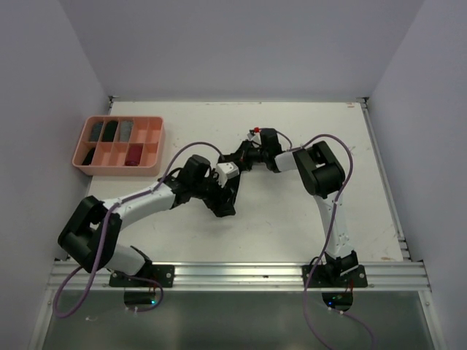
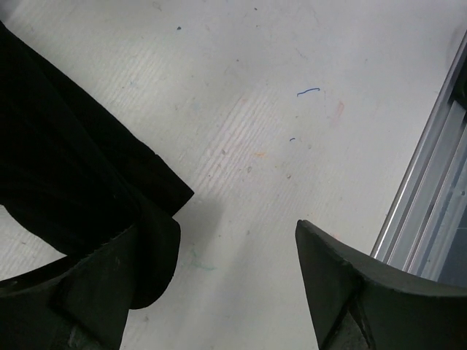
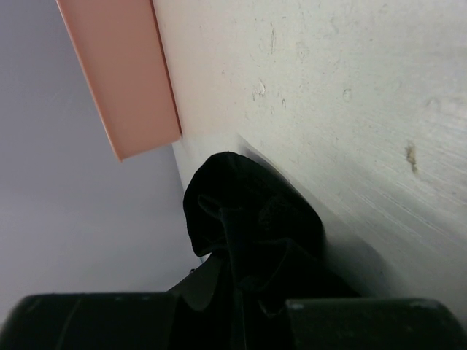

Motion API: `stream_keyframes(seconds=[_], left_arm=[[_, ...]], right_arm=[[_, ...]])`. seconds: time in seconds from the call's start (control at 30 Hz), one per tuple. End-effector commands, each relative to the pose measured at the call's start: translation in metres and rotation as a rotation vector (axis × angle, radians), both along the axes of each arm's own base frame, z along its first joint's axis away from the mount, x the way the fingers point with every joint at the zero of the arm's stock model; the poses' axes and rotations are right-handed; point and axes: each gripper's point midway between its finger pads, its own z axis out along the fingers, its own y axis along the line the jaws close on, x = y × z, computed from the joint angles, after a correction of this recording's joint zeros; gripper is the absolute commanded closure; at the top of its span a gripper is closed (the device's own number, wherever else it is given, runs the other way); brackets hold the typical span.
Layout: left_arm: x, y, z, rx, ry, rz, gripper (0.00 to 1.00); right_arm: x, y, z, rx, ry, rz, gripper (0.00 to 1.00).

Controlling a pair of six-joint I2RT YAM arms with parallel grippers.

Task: Roll the underwear

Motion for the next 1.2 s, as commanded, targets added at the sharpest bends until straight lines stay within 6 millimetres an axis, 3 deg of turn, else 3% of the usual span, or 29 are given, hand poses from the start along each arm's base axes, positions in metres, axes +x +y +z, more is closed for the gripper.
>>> stream_keyframes(seconds=[0.0, 0.1, 0.2, 0.3, 0.33, 0.4, 0.43, 0.57, 0.7, 0.8, 0.9, 1.03, 1.17], left_arm=[[-0.008, -0.001, 0.006, 0.017, -0.039, -0.040, 0.14], [-0.011, -0.015, 0.008, -0.035, 0.002, -0.090, 0.16], [0.003, -0.035, 0.023, -0.099, 0.006, -0.083, 0.17], [0.022, -0.048, 0.022, -0.097, 0.012, -0.059, 0.17], [0.021, -0.046, 0.004, -0.046, 0.069, -0.057, 0.18], [0.032, -0.052, 0.003, -0.025, 0.071, -0.056, 0.19], [0.032, -0.050, -0.008, 0.006, 0.092, -0.057, 0.19], [0.044, -0.049, -0.016, 0.067, 0.055, -0.040, 0.18], [0.065, -0.039, -0.015, 0.156, -0.040, 0.009, 0.18], [0.067, -0.024, -0.013, 0.275, -0.078, 0.013, 0.18], [0.059, -0.016, -0.008, 0.314, -0.082, -0.008, 0.19], [0.035, -0.006, 0.000, 0.336, -0.066, -0.111, 0.19], [0.038, 0.000, 0.017, 0.356, -0.137, -0.116, 0.18]], right_arm=[[0.007, -0.004, -0.018, -0.049, -0.002, -0.025, 0.87], [0.006, -0.005, -0.016, -0.045, -0.001, -0.022, 0.87], [0.004, -0.007, -0.015, -0.046, 0.003, -0.026, 0.87], [0.003, -0.007, -0.016, -0.038, 0.013, -0.031, 0.87], [0.003, -0.007, -0.015, -0.034, 0.013, -0.032, 0.87], [0.003, -0.007, -0.014, -0.030, 0.018, -0.033, 0.87], [0.003, -0.007, -0.014, -0.031, 0.016, -0.034, 0.87], [0.003, -0.006, -0.015, -0.029, 0.019, -0.033, 0.87], [0.003, -0.007, -0.014, -0.028, 0.020, -0.032, 0.86], [0.003, -0.006, -0.012, -0.027, 0.017, -0.030, 0.86], [0.003, -0.007, -0.013, -0.032, 0.017, -0.029, 0.86], [0.001, -0.008, -0.016, -0.040, 0.022, -0.021, 0.86], [0.001, -0.008, -0.017, -0.042, 0.023, -0.022, 0.86]])
